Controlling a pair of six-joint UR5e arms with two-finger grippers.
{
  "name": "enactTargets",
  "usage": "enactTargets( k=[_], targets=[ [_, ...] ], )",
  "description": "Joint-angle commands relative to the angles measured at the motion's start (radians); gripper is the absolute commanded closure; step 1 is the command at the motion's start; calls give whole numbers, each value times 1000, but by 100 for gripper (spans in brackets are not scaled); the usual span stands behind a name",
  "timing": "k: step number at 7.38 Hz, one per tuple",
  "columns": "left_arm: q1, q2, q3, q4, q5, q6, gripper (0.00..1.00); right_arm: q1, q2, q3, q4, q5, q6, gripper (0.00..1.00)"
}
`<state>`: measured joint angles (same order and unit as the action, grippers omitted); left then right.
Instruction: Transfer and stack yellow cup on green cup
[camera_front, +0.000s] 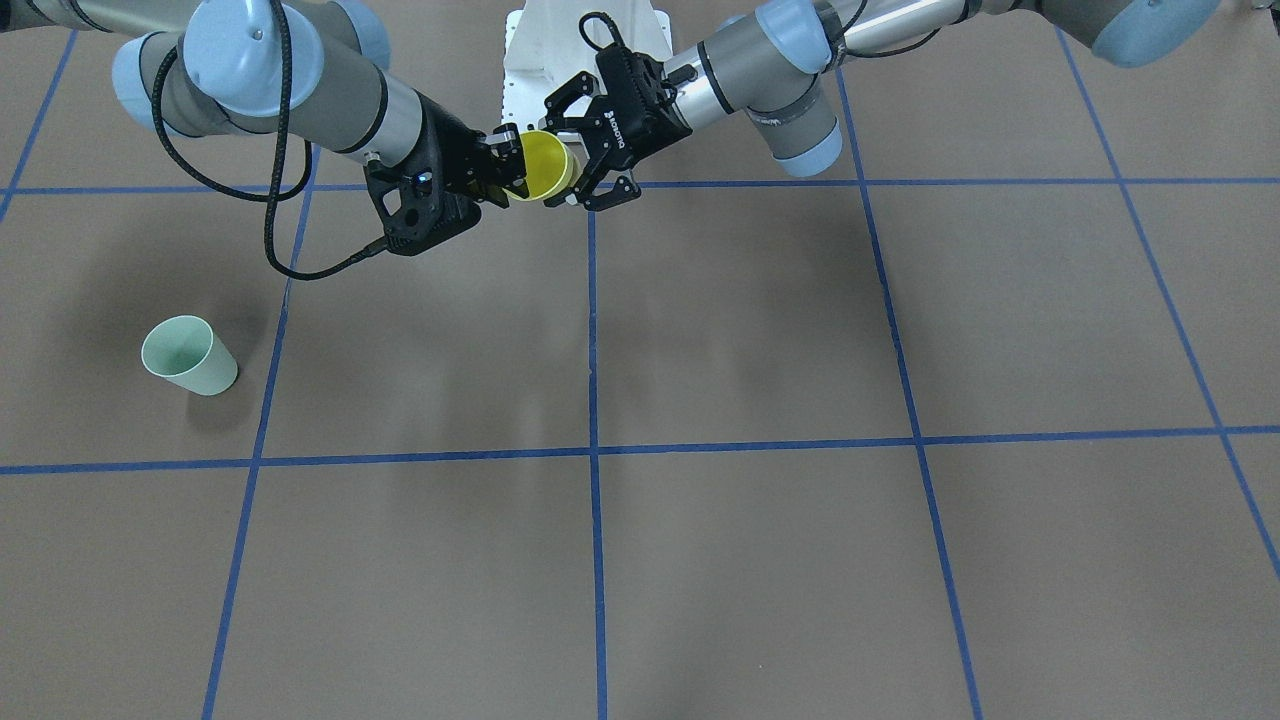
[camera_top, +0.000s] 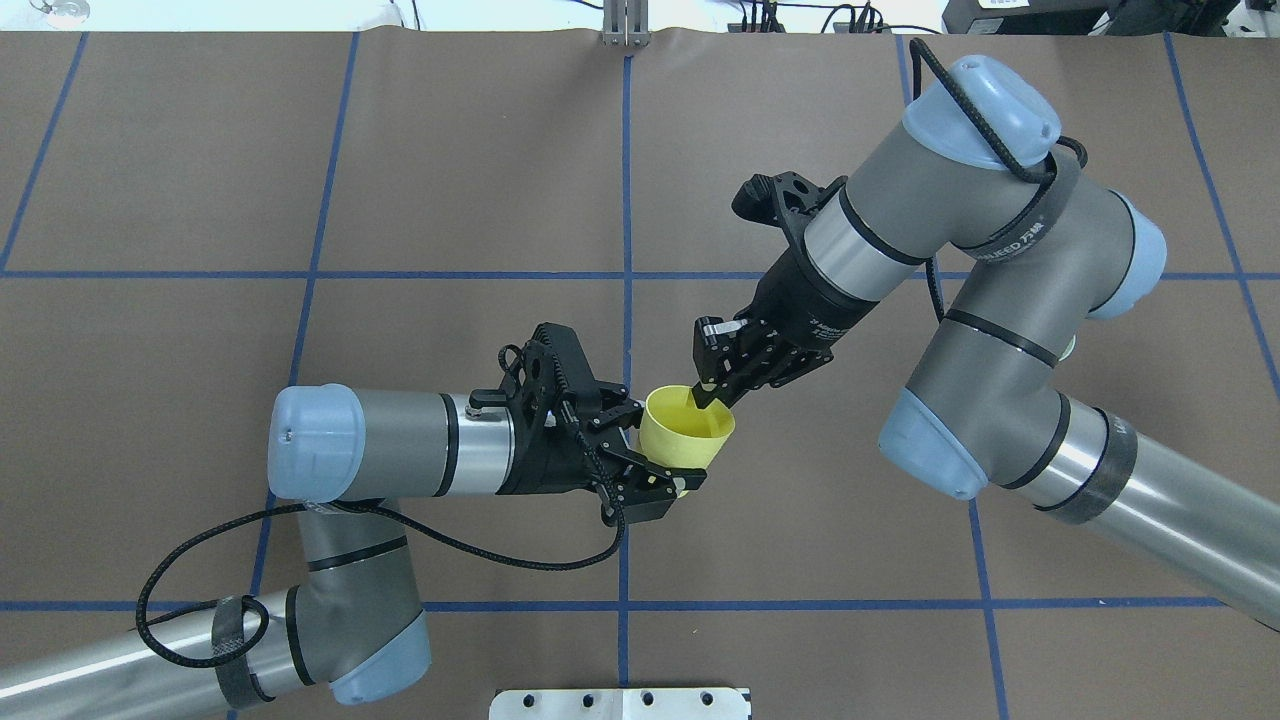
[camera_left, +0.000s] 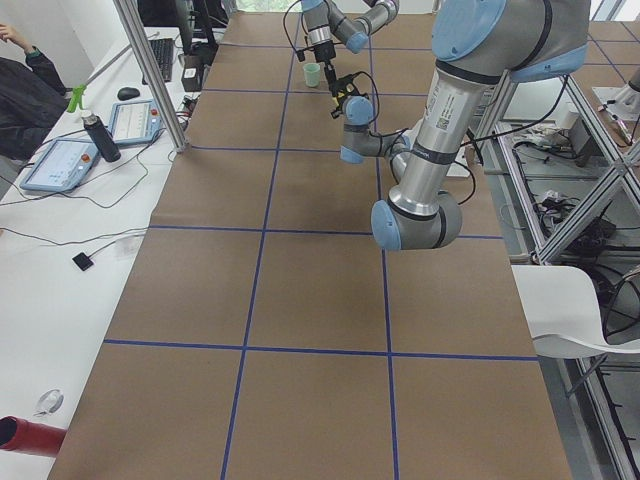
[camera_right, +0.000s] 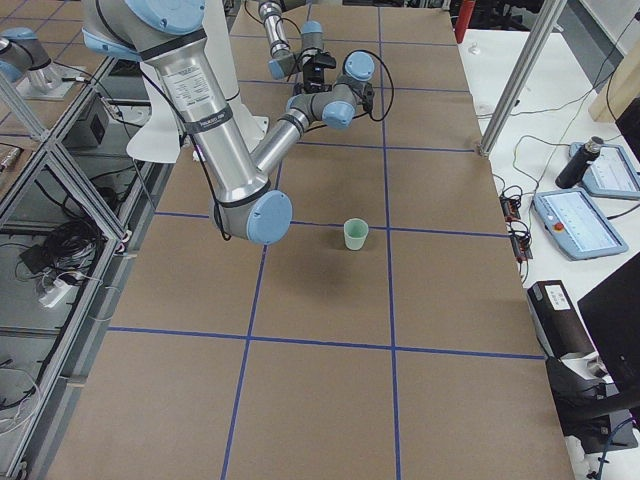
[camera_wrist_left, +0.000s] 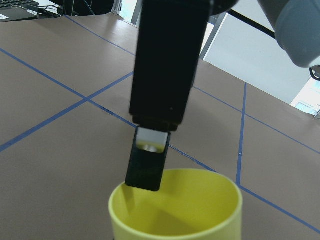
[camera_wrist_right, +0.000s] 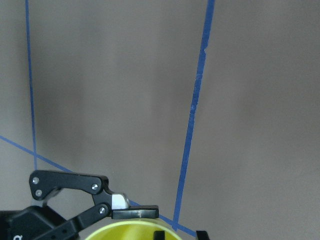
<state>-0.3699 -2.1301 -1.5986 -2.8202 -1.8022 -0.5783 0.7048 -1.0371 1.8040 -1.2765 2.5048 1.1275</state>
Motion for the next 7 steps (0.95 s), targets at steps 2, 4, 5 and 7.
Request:
enactTargets(
  k=[2, 4, 5, 7],
  targets=[
    [0, -1, 8, -18, 1, 0, 100, -8, -1, 0, 0, 0, 0, 68],
    [0, -1, 12, -28, 1, -2, 100, -10, -3, 1, 0, 0, 0, 76],
    [0, -1, 14, -28, 3, -2, 100, -10, -1, 1, 0, 0, 0, 88],
    [0, -1, 14, -28, 3, -3, 100, -10, -1, 5, 2, 0, -2, 100]
  ],
)
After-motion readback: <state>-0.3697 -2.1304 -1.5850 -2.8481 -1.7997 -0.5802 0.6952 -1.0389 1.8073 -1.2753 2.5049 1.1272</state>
